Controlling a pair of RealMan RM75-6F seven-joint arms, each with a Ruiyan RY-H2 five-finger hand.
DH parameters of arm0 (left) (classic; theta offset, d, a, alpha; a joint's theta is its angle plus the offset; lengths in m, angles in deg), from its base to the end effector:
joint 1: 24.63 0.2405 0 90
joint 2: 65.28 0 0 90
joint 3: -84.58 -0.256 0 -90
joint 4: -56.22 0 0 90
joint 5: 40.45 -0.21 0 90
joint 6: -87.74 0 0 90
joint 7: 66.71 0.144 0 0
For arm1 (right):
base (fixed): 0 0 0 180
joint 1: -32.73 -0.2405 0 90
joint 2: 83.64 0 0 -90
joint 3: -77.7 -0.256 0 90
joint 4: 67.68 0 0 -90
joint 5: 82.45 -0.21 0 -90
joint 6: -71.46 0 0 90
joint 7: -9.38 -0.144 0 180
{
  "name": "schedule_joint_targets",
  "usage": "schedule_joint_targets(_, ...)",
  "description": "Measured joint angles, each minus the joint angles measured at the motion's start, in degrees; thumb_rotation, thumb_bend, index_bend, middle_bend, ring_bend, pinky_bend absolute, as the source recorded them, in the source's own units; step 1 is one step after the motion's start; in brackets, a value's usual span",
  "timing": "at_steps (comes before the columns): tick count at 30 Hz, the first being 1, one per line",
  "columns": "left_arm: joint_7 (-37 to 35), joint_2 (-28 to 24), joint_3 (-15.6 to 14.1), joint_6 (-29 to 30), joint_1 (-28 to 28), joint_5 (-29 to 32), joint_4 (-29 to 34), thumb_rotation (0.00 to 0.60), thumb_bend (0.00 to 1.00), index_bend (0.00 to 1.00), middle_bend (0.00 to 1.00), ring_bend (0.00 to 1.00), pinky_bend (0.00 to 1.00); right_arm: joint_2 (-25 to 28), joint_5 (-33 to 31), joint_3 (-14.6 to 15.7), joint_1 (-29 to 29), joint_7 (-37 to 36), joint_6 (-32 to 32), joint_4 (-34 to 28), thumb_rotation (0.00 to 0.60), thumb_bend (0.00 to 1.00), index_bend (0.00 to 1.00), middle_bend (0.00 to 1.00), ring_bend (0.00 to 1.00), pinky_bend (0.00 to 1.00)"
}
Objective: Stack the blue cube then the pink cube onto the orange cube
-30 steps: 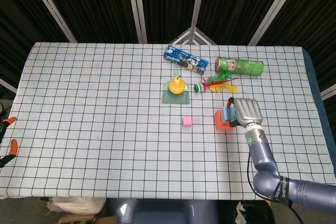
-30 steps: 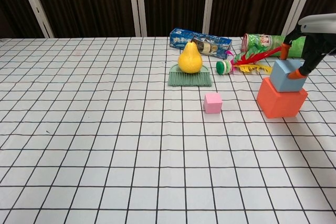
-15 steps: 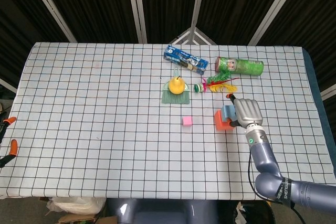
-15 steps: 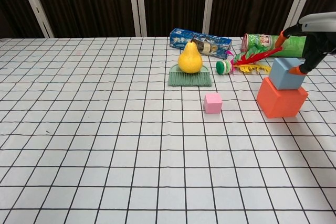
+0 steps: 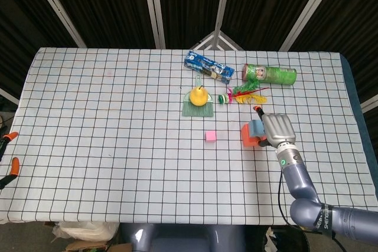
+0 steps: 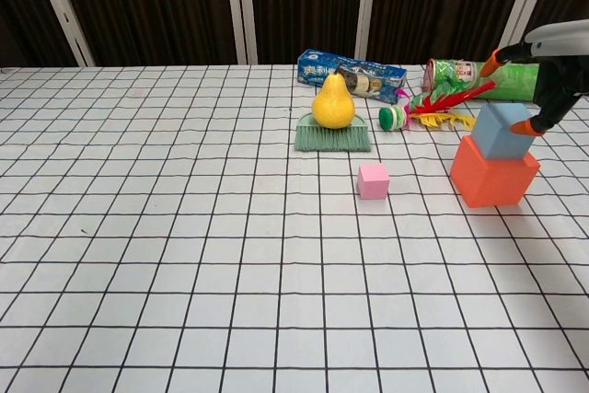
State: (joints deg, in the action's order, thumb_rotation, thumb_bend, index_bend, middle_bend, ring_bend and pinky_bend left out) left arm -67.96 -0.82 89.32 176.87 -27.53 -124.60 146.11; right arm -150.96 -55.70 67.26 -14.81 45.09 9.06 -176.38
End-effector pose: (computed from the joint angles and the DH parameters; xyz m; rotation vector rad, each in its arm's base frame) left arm -0.3221 0.1768 0.1773 -1.2815 -0.8451 -0.9204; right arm -0.1636 -0.3426 0.0852 1.5963 -1.1289 0.6099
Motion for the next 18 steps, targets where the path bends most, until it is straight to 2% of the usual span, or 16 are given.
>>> schedule_joint_targets(12, -0.9, -0.3, 0.0, 0.2, 0.1, -0.2, 0.0, 0.6, 0.58, 0.18, 0.07, 0.0, 0.0, 1.0, -0.7, -1.5, -2.0, 2.2, -3.9, -6.2, 0.6, 0.39, 0.13, 1.0, 1.0, 0.93)
schedule_joint_targets(18, -1.9, -0.6, -0.1, 0.4, 0.3, -0.4, -0.1, 0.6, 0.58, 0.18, 0.07, 0.0, 0.0, -2.1, -2.0, -3.5, -4.0, 3.5, -8.2, -8.9, 0.6, 0.39, 0.13, 1.0, 1.0, 0.93)
